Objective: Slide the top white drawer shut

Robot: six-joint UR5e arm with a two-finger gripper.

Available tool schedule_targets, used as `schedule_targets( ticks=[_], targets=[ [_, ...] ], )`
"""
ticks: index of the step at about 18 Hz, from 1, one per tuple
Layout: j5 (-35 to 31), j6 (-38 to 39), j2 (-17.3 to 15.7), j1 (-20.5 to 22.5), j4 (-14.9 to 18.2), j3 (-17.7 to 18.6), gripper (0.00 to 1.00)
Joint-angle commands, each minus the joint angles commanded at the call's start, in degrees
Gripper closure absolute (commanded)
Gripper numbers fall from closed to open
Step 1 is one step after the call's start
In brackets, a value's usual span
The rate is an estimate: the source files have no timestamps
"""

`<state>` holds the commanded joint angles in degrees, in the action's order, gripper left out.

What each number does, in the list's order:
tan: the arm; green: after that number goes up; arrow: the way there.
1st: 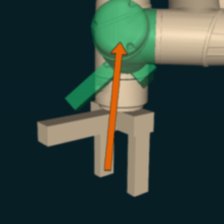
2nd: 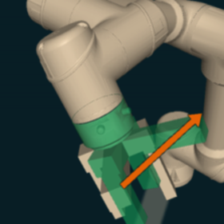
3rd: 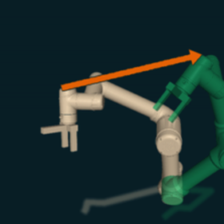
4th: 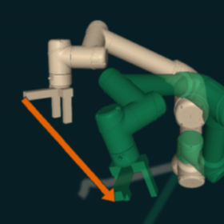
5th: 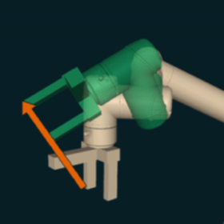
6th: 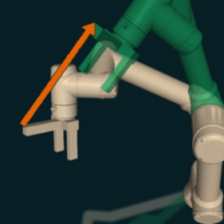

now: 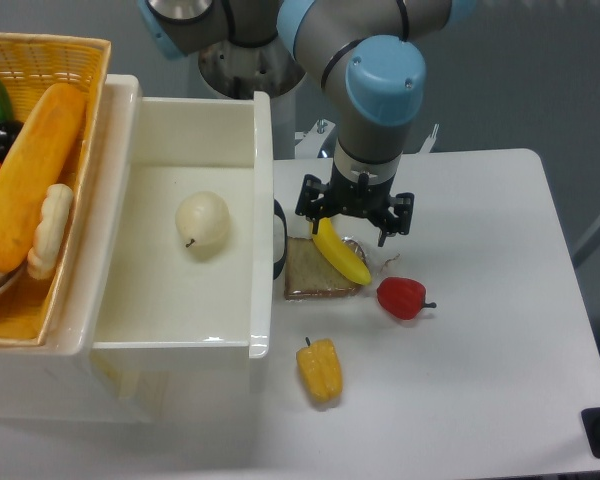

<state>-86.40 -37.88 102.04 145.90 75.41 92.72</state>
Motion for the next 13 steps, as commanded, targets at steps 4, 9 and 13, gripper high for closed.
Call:
schedule_targets(
  ticks=[4, 9, 13],
  targets=[
    [-0.1, 0.5, 0.6, -0.1, 0.1, 0.0, 0.0],
    [0.0, 0.3, 1.6, 0.1, 0.1, -0.8, 0.0],
    [-0.2, 0.4, 2.7, 0.1, 0.0, -1.0, 0.0]
  ],
)
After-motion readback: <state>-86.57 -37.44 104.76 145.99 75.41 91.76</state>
